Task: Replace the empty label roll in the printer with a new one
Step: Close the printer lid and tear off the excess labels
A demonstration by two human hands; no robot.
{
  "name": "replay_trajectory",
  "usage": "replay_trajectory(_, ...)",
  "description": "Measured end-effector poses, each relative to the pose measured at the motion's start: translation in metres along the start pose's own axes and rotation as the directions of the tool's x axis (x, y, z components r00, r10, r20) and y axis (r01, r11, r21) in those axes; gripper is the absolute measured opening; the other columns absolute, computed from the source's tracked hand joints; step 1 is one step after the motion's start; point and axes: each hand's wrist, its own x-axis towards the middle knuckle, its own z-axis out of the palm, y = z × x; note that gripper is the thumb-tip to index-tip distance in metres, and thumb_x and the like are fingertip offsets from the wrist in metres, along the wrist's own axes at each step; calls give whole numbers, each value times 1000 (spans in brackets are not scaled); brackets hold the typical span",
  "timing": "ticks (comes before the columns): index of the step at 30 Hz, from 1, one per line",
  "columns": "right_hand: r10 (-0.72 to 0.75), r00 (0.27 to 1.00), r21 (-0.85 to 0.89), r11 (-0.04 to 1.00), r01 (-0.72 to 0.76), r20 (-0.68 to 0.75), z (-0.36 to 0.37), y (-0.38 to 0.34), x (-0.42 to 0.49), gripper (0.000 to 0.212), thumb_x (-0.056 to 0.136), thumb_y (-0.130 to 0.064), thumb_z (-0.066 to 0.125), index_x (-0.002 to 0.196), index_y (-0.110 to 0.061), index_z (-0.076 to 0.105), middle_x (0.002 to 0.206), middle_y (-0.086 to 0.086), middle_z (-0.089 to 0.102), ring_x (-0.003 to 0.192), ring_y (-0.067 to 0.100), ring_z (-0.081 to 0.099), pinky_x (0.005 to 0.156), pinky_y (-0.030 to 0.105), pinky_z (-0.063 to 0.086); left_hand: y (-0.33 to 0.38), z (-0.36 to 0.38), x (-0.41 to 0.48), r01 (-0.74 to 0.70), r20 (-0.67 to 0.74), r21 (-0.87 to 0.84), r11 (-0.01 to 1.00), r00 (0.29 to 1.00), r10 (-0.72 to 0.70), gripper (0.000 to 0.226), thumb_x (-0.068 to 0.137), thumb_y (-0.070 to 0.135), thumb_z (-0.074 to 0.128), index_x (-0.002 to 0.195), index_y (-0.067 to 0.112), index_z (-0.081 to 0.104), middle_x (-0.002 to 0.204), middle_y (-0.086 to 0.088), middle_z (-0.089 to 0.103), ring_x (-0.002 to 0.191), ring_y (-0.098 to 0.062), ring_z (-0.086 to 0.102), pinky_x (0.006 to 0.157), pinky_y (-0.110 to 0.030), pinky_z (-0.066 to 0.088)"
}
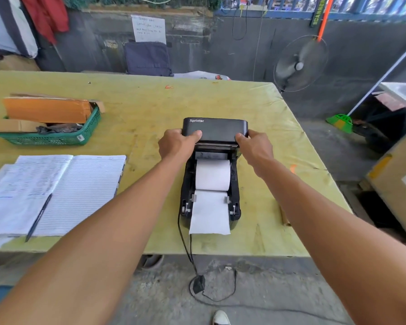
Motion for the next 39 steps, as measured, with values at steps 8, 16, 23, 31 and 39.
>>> replay_trajectory(8,168,985,84,982,-170,29,9,31,-64,32,84,-35,64,100,-8,67,81,4,64,67,18,56,67,36,52,-45,-20,-51,96,145,72,993,984,-106,49,73,61,67,66,14,59,69,2,60,62,-18,56,48,-26,34)
replay_trajectory(16,299,953,129,944,-302,46,25,63,-100,52,86,-58,52,87,-6,57,84,8,54,67,24,49,63,36,43,-77,-14,-80,212,161,127,969,959,-231,49,92,53,42,65,13,47,67,-1,48,57,-18,47,49,-29,33)
replay_trajectory(23,294,956,18,955,-295,9,33,86,-106,38,96,-34,47,65,-13,41,69,4,44,58,22,38,50,34,27,-98,-12,-85,196,152,188,962,962,-226,41,90,32,53,57,9,46,60,-3,49,50,-17,44,43,-28,25)
replay_trajectory(31,287,958,-25,957,-287,-18,34,88,-103,34,91,-25,50,62,-11,40,64,5,44,54,21,37,47,31,27,-101,-11,-85,205,138,168,964,964,-229,41,87,30,57,54,10,45,56,-2,50,47,-17,43,42,-27,25)
replay_trajectory(39,272,962,-9,962,-272,-30,36,96,-106,37,91,-24,52,58,-12,39,62,5,44,54,23,36,50,32,27,-108,-13,-83,189,156,173,967,964,-217,50,86,27,62,46,14,35,46,0,41,41,-18,36,43,-26,25)
